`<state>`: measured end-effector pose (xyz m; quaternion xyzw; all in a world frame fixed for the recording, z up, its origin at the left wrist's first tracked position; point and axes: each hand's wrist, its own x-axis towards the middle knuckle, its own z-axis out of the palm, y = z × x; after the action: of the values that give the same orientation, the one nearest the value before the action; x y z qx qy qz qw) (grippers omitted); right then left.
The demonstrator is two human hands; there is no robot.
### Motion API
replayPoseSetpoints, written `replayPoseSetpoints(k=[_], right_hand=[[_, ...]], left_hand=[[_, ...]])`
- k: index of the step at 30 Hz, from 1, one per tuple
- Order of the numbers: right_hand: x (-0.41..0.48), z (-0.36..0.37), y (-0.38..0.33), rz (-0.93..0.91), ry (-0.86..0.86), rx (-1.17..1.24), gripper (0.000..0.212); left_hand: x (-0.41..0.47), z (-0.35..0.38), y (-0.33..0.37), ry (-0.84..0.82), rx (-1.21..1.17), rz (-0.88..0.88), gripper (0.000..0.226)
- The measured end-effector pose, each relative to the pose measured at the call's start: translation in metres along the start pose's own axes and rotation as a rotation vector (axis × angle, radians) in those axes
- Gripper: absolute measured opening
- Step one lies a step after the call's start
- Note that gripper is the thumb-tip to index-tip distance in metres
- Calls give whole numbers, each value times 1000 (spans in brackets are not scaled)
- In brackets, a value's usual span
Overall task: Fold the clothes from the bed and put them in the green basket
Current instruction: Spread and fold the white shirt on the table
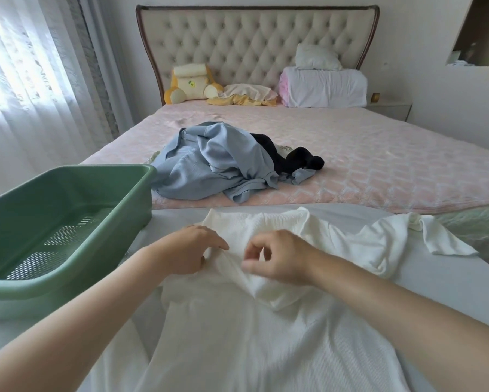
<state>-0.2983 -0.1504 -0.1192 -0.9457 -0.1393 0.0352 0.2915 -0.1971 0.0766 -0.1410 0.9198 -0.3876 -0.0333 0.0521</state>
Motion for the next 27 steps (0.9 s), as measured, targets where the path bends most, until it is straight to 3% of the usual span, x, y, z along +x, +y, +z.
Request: replayPoseSetpoints(k=[2, 3, 6, 9, 11, 12, 14, 17, 19, 20, 22, 24, 26, 27], right_hand=[[-1, 16, -13, 17, -99, -325, 50], [0, 22, -16, 15, -113, -470, 53], [3, 18, -14, 17, -49, -476, 19], [4, 2, -6, -20, 216, -415, 21], [4, -4, 3, -146, 444, -505, 26], [3, -5, 7, -216, 503, -563, 29], [0, -2, 12, -304, 437, -570, 26], [-8, 5, 7, -154, 41, -353, 26], [-12, 4, 4, 34, -257, -42, 28], [-13, 2, 4, 78, -315, 103, 24], [-10, -2, 12, 124, -270, 328, 11], [-7, -9, 20, 164, -80, 419, 30], [-4, -16, 37, 148, 158, 272, 44], [-2, -21, 49, 130, 243, 113, 48]], left_hand=[[3, 5, -4, 56, 11, -36, 45], [4, 6, -3, 100, 16, -41, 34], [6, 3, -2, 330, 20, 34, 17], [9, -3, -7, 641, 66, 143, 20], [10, -6, -5, 732, 135, 163, 25], [10, -5, -5, 726, 175, 180, 26], [10, 3, -8, 661, 237, 223, 25], [6, 13, -12, 329, 271, 212, 34], [3, 9, -8, 37, 258, 50, 29], [3, 4, -5, -94, 220, -53, 23], [5, -8, 7, -130, 165, -148, 26], [10, -11, 22, 76, 131, -103, 34], [14, -3, 33, 116, -39, -94, 29], [15, 2, 39, 8, -83, -107, 28]])
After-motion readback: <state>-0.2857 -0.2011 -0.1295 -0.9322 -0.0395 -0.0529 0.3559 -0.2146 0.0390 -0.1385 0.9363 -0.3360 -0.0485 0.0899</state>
